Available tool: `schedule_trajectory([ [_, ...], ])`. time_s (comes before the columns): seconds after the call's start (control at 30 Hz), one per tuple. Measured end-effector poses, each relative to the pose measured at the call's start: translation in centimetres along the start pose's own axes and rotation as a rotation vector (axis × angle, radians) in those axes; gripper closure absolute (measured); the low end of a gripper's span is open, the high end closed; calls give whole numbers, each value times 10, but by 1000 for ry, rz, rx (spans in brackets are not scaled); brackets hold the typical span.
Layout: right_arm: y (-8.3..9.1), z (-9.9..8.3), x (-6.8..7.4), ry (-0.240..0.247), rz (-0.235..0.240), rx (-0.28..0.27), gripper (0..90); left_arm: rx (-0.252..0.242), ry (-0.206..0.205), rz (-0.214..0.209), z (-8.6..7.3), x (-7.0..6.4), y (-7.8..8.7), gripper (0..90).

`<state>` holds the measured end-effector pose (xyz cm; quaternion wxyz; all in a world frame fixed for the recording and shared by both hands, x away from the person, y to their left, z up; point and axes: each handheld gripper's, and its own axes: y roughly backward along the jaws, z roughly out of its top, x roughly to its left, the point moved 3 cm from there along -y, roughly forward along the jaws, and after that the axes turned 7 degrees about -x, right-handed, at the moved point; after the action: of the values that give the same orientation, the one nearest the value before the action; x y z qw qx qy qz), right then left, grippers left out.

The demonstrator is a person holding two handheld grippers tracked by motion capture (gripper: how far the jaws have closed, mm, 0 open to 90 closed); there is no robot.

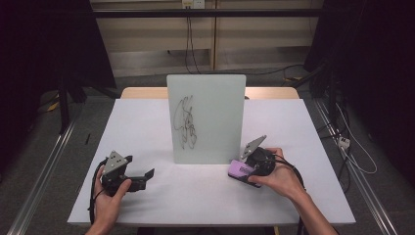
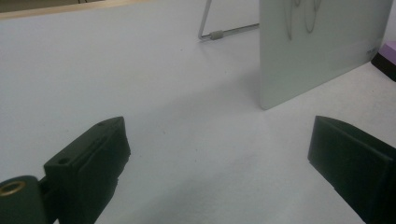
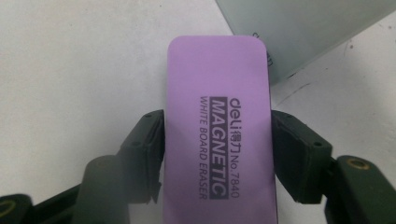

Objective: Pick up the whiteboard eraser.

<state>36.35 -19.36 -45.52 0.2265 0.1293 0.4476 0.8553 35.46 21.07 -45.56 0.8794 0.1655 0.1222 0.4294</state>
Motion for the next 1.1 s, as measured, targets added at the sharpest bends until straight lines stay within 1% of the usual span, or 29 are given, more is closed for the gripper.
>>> schedule_trajectory([
  [0.13,0,0,-1,19,2,8,414,0,-1,0,0,0,0,50],
  [0.3,-1,1,0,9,-1,15,416,1,-4,1,0,0,0,50],
  [0.43,0,1,1,19,-5,18,418,2,-2,1,0,0,0,50],
  [0.53,0,1,1,4,-9,18,419,1,-2,-1,0,0,0,50],
  [0.57,0,1,0,12,-6,10,420,1,-1,-1,0,0,0,50],
  [0.7,0,0,0,5,-6,8,420,1,1,-1,0,0,0,50],
  [0.73,1,1,0,3,1,-5,420,4,0,0,0,0,0,50],
  [0.87,3,1,0,-11,10,-25,420,3,-1,-1,0,0,0,50],
  [0.9,4,0,0,-19,7,-29,420,0,0,-2,0,0,0,50],
  [0.97,5,0,0,-14,10,-33,420,2,2,-2,0,0,0,50],
  [1.0,6,1,0,-19,1,-39,420,-2,4,-2,0,0,0,50],
  [1.1,9,1,0,-22,2,-61,420,-3,4,-2,-1,1,1,50],
])
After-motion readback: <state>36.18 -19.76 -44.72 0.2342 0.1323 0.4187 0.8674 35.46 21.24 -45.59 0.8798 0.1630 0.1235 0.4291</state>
